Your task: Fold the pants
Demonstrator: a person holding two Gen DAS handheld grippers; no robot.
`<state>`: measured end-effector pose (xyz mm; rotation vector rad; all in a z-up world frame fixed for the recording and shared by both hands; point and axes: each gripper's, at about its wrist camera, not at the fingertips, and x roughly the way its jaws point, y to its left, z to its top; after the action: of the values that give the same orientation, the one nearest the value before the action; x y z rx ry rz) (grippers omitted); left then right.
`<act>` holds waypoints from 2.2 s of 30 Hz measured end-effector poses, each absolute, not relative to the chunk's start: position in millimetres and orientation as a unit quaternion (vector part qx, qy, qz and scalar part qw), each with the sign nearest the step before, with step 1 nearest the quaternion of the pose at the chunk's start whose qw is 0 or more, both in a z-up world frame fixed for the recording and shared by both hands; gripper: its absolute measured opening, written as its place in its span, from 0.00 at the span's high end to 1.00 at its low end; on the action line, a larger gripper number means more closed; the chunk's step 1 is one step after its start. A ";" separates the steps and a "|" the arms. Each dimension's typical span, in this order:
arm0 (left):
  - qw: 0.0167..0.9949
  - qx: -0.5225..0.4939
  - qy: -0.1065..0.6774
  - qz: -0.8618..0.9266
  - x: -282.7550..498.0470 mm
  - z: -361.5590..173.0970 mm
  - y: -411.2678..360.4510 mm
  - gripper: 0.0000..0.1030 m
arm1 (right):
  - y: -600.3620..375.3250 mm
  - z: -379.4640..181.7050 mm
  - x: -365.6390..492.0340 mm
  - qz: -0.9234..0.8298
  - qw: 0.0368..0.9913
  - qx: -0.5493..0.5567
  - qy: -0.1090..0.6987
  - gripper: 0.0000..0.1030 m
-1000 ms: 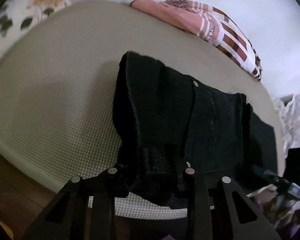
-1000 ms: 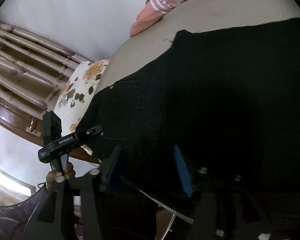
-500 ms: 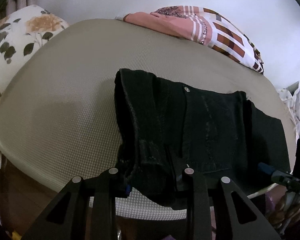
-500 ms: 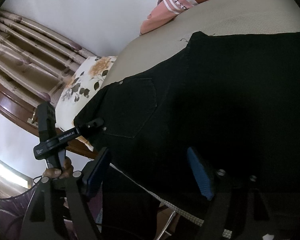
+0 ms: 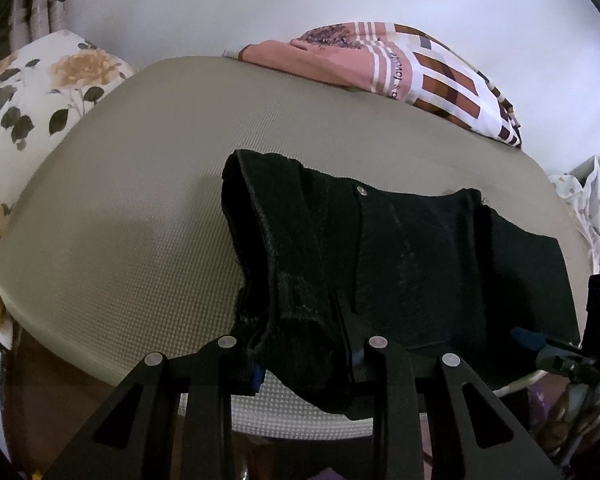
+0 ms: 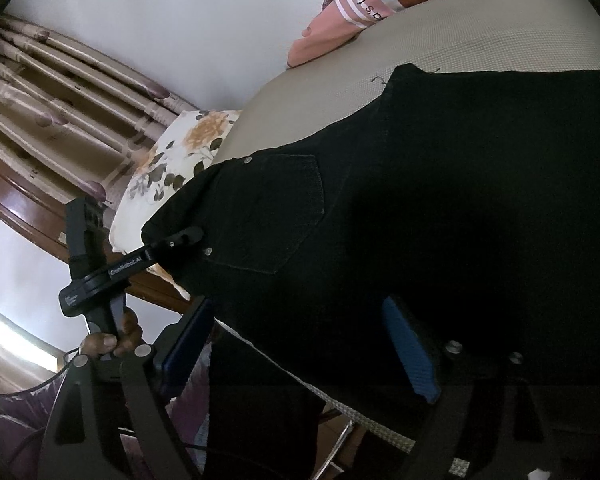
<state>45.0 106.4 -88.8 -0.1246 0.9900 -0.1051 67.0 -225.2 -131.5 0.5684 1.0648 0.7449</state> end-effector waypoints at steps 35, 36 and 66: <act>0.882 -0.048 0.464 -0.065 48.3 -59.7 84.8 0.72 | -299.2 -105.8 33.7 0.258 0.783 0.322 0.466 0.18; 0.882 -0.050 0.463 -0.068 48.4 -56.7 82.7 0.72 | -301.6 -104.8 33.5 0.260 0.784 0.323 0.463 0.18; 0.789 0.019 0.459 -0.408 61.8 -68.7 -262.4 0.72 | -487.1 -131.6 -0.2 0.256 0.732 0.519 0.358 0.13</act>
<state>61.8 -262.4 -68.7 0.0416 0.9895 -0.8778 -0.2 -487.1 -131.6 1.1428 0.7869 0.5638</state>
